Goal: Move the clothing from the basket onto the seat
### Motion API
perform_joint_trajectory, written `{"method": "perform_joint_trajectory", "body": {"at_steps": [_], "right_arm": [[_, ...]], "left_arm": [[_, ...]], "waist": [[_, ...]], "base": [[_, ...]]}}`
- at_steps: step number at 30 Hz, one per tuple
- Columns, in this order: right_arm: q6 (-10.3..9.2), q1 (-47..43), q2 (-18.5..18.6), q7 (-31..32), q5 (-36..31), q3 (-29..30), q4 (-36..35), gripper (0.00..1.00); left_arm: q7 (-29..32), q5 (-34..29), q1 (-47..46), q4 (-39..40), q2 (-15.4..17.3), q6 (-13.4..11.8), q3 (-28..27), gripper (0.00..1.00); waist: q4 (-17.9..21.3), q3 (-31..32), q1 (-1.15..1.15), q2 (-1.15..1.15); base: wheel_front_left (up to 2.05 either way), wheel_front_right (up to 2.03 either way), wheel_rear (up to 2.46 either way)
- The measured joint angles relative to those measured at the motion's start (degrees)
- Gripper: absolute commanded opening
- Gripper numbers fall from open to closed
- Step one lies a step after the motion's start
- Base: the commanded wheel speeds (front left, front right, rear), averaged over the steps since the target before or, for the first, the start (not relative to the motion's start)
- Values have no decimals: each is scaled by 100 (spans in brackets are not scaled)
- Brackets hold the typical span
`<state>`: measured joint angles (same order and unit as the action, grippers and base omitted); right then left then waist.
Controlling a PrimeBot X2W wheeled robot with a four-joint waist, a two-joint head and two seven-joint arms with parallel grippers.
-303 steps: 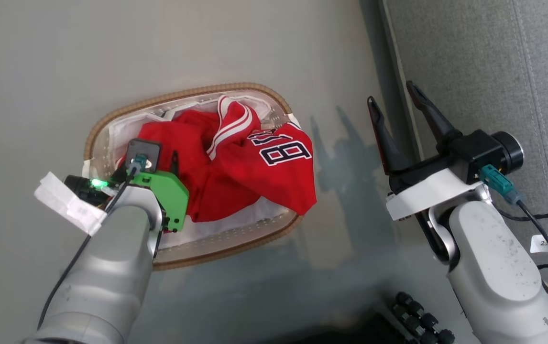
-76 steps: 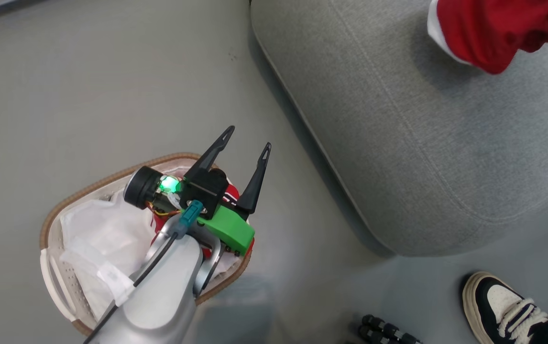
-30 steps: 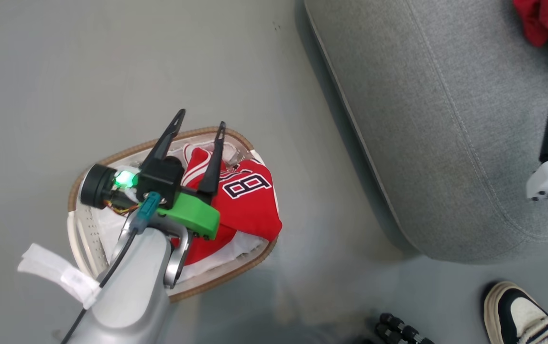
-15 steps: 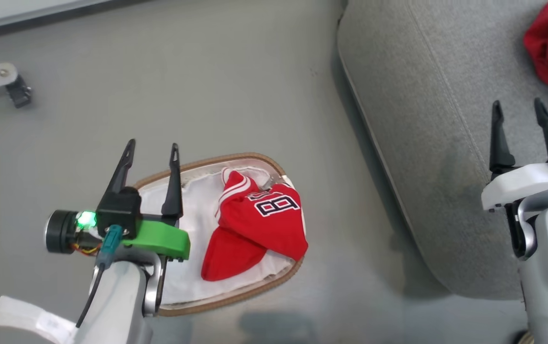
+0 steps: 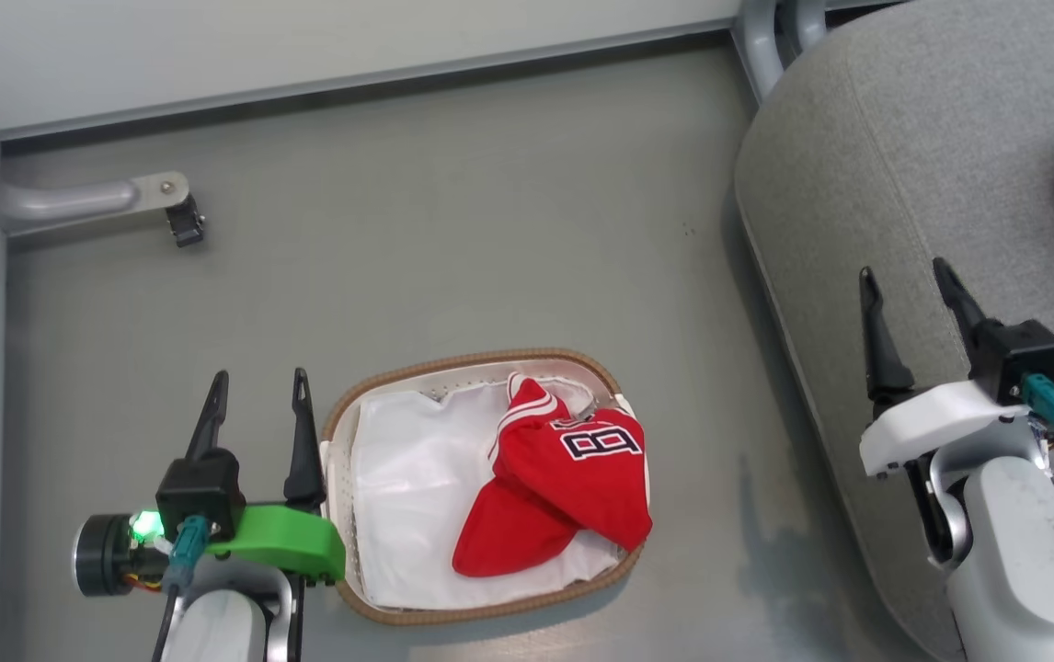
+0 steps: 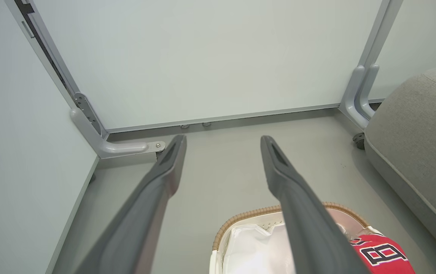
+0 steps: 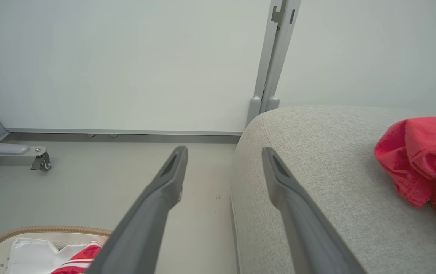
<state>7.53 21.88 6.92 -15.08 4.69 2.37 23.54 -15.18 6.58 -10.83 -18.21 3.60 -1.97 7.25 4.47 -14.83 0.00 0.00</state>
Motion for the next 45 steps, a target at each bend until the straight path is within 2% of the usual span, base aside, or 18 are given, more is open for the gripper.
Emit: {"method": "perform_joint_trajectory", "body": {"at_steps": [12,25,36,45], "right_arm": [[0,-754,-164,0,75,-302,56,100],[0,-1413,-277,0,108,-376,123,100],[0,-1384,-308,0,107,-502,149,100],[0,-1033,-271,0,136,-647,-13,100]], "left_arm": [[0,-67,790,4,-62,154,-328,100],[0,40,1500,10,-71,197,-245,100],[0,131,1512,-84,-73,219,-102,100],[0,402,1148,-321,-77,286,359,100]], "waist": [[-300,794,0,0],[-467,1459,0,0],[-376,1424,0,0],[-254,1062,-1,0]], "base": [[0,0,0],[0,0,0],[0,0,0],[0,0,0]]}}
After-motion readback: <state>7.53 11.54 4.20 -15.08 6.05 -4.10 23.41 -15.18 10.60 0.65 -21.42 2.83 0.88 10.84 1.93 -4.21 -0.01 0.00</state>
